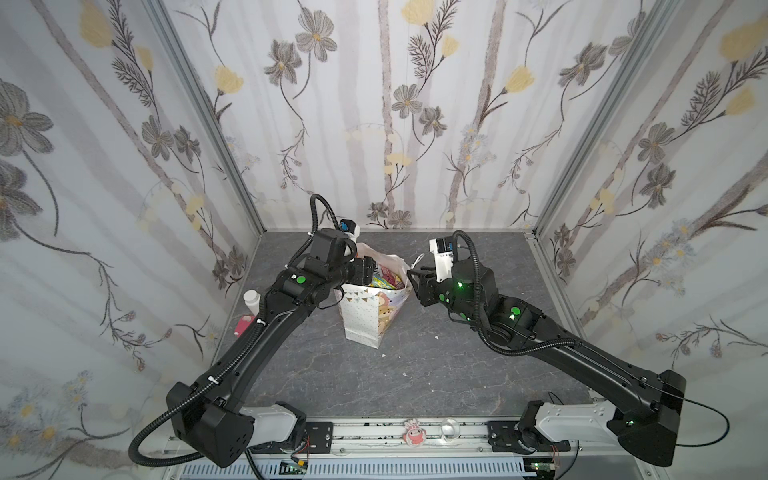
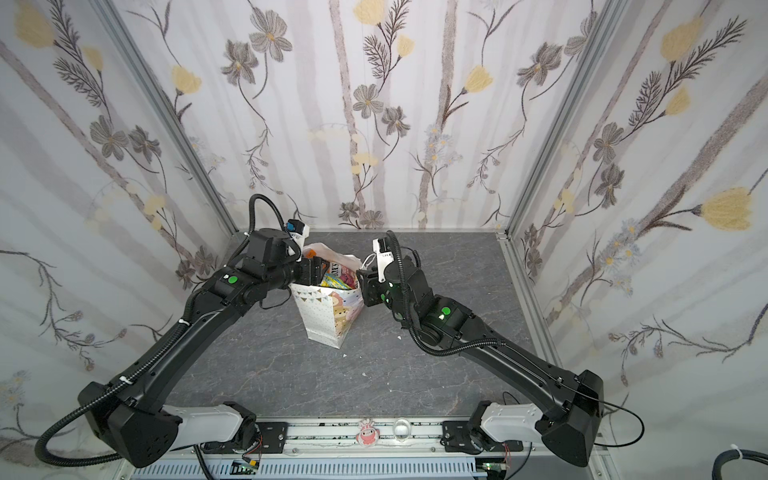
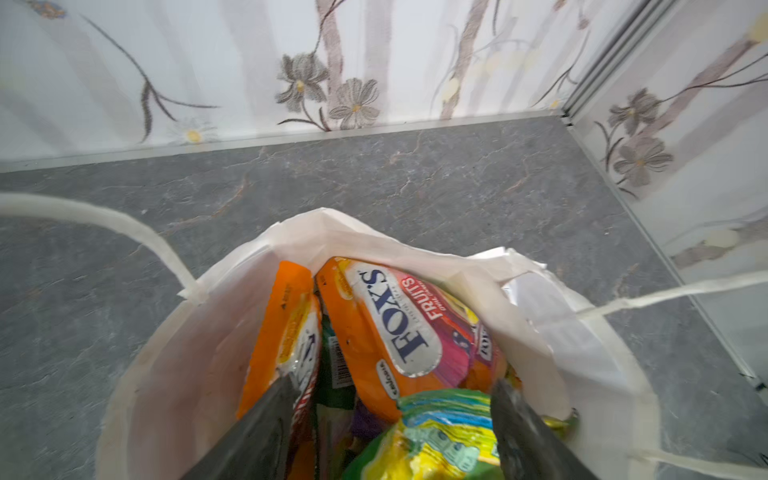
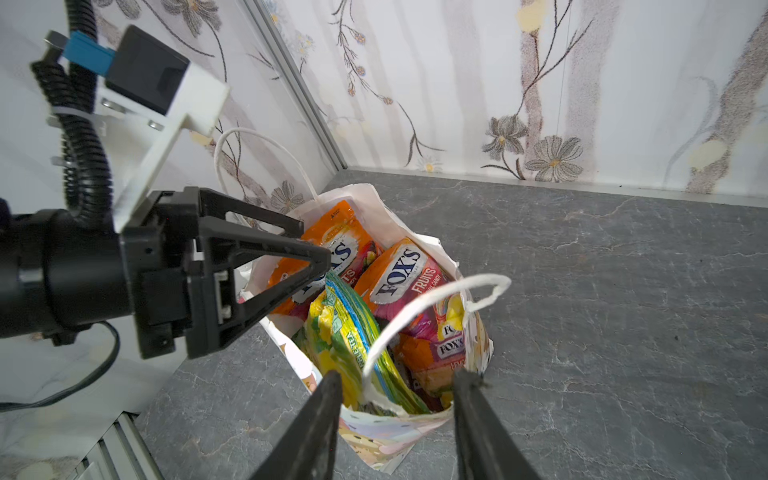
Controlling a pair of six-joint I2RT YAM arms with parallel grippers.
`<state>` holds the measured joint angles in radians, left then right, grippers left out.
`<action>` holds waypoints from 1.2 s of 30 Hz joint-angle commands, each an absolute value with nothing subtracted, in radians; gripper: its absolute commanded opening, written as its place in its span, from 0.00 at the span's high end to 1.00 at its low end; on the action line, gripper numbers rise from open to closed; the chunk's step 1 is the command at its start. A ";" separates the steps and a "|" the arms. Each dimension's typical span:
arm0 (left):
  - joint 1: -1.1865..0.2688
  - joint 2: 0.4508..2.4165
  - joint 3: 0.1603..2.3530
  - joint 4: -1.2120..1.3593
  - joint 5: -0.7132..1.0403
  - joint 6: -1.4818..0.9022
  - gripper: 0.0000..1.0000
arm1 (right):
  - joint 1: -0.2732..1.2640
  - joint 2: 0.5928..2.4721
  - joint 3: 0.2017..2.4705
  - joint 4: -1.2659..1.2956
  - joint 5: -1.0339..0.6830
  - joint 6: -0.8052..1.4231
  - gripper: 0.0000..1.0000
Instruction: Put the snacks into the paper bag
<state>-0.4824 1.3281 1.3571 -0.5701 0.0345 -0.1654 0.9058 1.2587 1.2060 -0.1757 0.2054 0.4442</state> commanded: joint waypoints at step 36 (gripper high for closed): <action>-0.476 1.384 1.542 -0.631 -0.006 -0.175 0.05 | 0.752 1.383 1.373 -0.208 0.111 0.332 1.00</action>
<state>-0.4816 1.4212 1.5196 -0.5888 -0.0048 -0.1608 0.7704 1.3689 1.3228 -0.2165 0.1028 0.3962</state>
